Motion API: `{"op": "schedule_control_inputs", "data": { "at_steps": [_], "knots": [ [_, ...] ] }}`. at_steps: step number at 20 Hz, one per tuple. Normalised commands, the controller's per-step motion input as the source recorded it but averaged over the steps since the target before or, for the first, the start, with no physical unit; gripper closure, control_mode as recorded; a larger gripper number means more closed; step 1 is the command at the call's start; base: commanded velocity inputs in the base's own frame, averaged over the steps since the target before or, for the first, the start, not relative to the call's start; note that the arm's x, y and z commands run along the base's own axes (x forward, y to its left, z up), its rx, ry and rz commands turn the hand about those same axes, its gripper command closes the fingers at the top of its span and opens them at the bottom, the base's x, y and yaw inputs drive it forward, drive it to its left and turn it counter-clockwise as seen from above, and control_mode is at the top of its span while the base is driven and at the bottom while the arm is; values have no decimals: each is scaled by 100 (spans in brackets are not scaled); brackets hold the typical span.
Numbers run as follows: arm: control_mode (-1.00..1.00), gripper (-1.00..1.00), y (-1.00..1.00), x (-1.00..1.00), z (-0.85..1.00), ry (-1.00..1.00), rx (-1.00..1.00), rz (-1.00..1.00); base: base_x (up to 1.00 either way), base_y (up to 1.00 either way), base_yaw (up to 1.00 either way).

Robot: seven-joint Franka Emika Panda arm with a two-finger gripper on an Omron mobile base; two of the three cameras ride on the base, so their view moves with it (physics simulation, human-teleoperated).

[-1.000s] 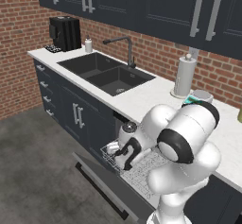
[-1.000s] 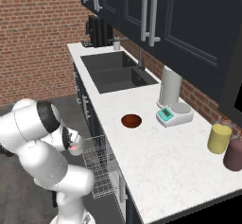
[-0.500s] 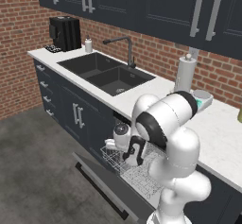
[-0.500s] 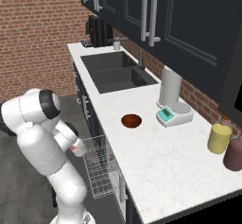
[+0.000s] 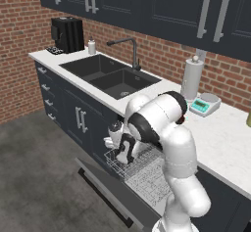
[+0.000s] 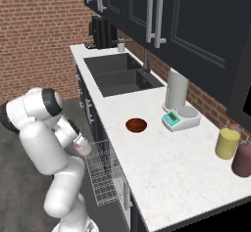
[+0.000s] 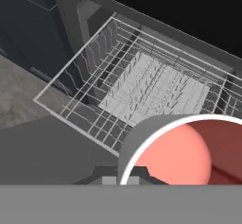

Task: Pick up the cup and bowl from the counter, place them in the dishwasher, and close the dishwasher door.

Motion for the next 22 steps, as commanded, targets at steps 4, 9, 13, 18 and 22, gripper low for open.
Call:
{"op": "schedule_control_inputs", "data": {
  "at_steps": [4,9,13,18,22],
  "knots": [
    [-100,100,0,42,-40,0,0,0,0,0,0],
    [-100,100,-9,8,-41,0,-1,0,0,0,0],
    [-100,100,-16,4,-32,0,0,0,0,0,0],
    [-100,100,-21,15,-21,0,0,0,0,0,0],
    [-100,100,-9,31,-12,0,0,0,0,0,0]
  ]
}}
